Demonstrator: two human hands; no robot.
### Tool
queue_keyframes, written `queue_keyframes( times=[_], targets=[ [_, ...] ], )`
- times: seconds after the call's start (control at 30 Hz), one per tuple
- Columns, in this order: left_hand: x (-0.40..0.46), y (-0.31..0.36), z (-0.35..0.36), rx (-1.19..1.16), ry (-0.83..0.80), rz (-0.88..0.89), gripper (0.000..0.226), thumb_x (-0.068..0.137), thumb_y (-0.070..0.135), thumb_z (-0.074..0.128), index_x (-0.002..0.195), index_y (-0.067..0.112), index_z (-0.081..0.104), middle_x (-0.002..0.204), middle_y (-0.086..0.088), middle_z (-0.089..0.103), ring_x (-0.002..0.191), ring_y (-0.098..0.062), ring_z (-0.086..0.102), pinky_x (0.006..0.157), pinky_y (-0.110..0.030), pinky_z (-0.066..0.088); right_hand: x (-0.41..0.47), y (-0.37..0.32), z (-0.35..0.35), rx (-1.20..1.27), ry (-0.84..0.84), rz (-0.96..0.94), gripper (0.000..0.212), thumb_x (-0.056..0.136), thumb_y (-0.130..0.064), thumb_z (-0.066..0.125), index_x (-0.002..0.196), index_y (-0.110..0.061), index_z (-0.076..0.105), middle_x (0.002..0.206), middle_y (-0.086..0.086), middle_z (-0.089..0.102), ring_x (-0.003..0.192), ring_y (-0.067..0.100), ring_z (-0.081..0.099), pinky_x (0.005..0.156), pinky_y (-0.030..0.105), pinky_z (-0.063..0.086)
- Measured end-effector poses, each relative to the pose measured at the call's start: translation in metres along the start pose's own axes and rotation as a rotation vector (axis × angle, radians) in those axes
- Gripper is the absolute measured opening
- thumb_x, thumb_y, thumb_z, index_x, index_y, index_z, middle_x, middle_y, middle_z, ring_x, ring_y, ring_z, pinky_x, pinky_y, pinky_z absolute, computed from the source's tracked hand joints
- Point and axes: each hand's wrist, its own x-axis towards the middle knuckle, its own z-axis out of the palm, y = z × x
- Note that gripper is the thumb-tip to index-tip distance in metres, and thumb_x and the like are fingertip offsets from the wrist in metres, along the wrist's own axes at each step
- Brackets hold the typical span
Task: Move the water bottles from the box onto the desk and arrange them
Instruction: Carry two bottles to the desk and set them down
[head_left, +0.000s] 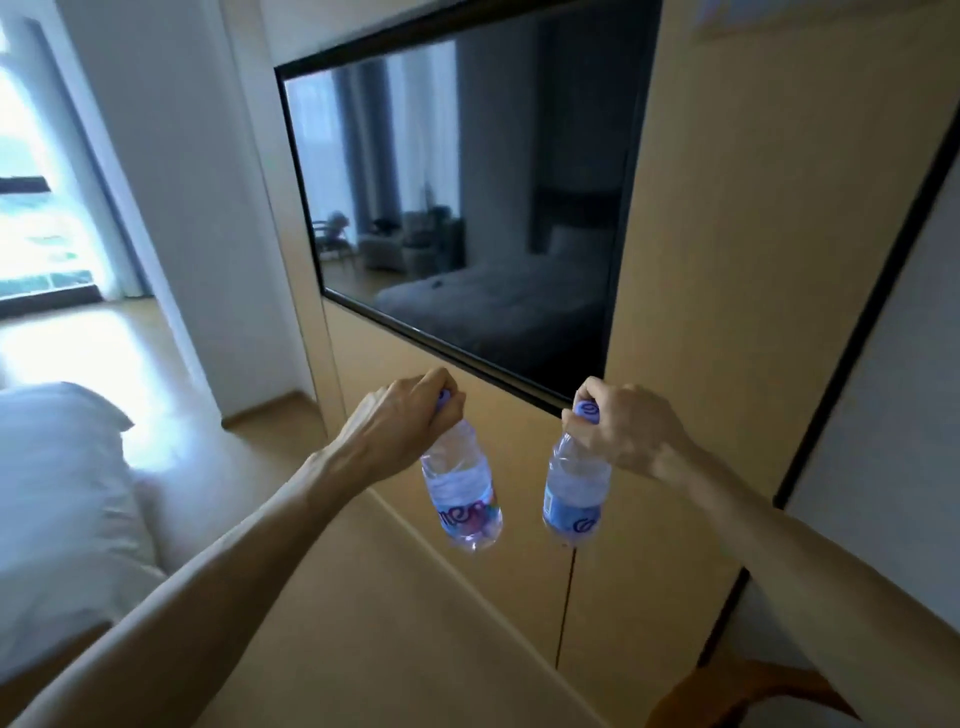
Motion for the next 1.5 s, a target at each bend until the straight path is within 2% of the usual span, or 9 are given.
queue_keyframes(
  times=[0.13,0.27,0.43,0.67,0.83,1.03,1.13,1.3,1.5],
  targets=[
    [0.015,-0.071,-0.038,0.076,0.059,-0.031,0.030,0.098,0.044,0.037,0.092,0.020,0.053,0.086,0.001,0.066,0.068,-0.022,0.061,0.063,-0.040,0.054,0.072,-0.065,0.023,0.035,0.017,-0.095,0.024,0.082,-0.050,0.053,0.079,-0.026,0.053,0.066,-0.010,0.059,0.069,0.020,0.058,0.065,0.031,0.044],
    [0.033,-0.138,-0.068,0.106,0.102,-0.114,0.024,0.100,0.040,0.042,0.093,0.020,0.054,0.087,-0.001,0.067,0.066,-0.016,0.058,0.055,-0.024,0.044,0.146,-0.124,0.039,0.112,0.009,-0.173,0.023,0.082,-0.048,0.056,0.078,-0.025,0.054,0.064,-0.013,0.057,0.067,0.016,0.056,0.058,0.028,0.036],
    [0.056,-0.212,-0.100,0.069,0.163,-0.232,0.025,0.100,0.034,0.046,0.102,0.013,0.060,0.096,-0.010,0.070,0.077,-0.024,0.063,0.067,-0.036,0.056,0.232,-0.194,0.061,0.193,0.014,-0.308,0.019,0.081,-0.044,0.058,0.075,-0.027,0.053,0.065,-0.015,0.055,0.063,0.000,0.049,0.053,0.025,0.033],
    [0.106,-0.305,-0.114,0.166,0.231,-0.323,0.027,0.099,0.030,0.050,0.107,0.008,0.062,0.099,-0.010,0.069,0.072,-0.015,0.056,0.054,-0.013,0.034,0.345,-0.265,0.109,0.307,0.037,-0.482,0.018,0.079,-0.043,0.060,0.077,-0.025,0.057,0.067,-0.014,0.058,0.065,0.008,0.056,0.056,0.024,0.037],
    [0.142,-0.366,-0.116,0.266,0.233,-0.425,0.027,0.099,0.033,0.050,0.107,0.010,0.062,0.100,-0.011,0.070,0.077,-0.019,0.059,0.062,-0.027,0.044,0.423,-0.300,0.161,0.363,-0.009,-0.617,0.023,0.085,-0.042,0.056,0.089,-0.019,0.059,0.075,-0.004,0.062,0.069,0.016,0.060,0.060,0.026,0.042],
    [0.177,-0.452,-0.115,0.284,0.243,-0.544,0.029,0.099,0.035,0.049,0.108,0.010,0.060,0.100,-0.014,0.070,0.082,-0.027,0.065,0.067,-0.035,0.051,0.511,-0.342,0.223,0.410,-0.126,-0.735,0.019,0.092,-0.042,0.051,0.095,-0.023,0.053,0.069,-0.015,0.054,0.062,0.001,0.054,0.051,0.020,0.034],
    [0.191,-0.496,-0.114,0.331,0.238,-0.593,0.031,0.099,0.038,0.048,0.110,0.011,0.059,0.102,-0.012,0.070,0.082,-0.028,0.065,0.069,-0.039,0.055,0.550,-0.367,0.257,0.407,-0.127,-0.777,0.018,0.092,-0.042,0.052,0.093,-0.024,0.052,0.067,-0.015,0.053,0.061,0.005,0.055,0.052,0.021,0.036],
    [0.206,-0.585,-0.110,0.433,0.250,-0.619,0.033,0.098,0.039,0.049,0.111,0.011,0.060,0.098,-0.009,0.070,0.074,-0.017,0.059,0.056,-0.026,0.041,0.616,-0.411,0.318,0.386,-0.112,-0.821,0.019,0.091,-0.045,0.052,0.094,-0.027,0.049,0.076,-0.011,0.056,0.068,0.013,0.059,0.066,0.028,0.047],
    [0.232,-0.708,-0.108,0.434,0.266,-0.639,0.034,0.097,0.041,0.049,0.114,0.013,0.059,0.099,-0.008,0.070,0.074,-0.017,0.058,0.058,-0.027,0.043,0.701,-0.479,0.383,0.314,-0.114,-0.866,0.022,0.091,-0.046,0.052,0.095,-0.025,0.052,0.076,-0.010,0.058,0.067,0.012,0.057,0.062,0.022,0.038]
  ],
)
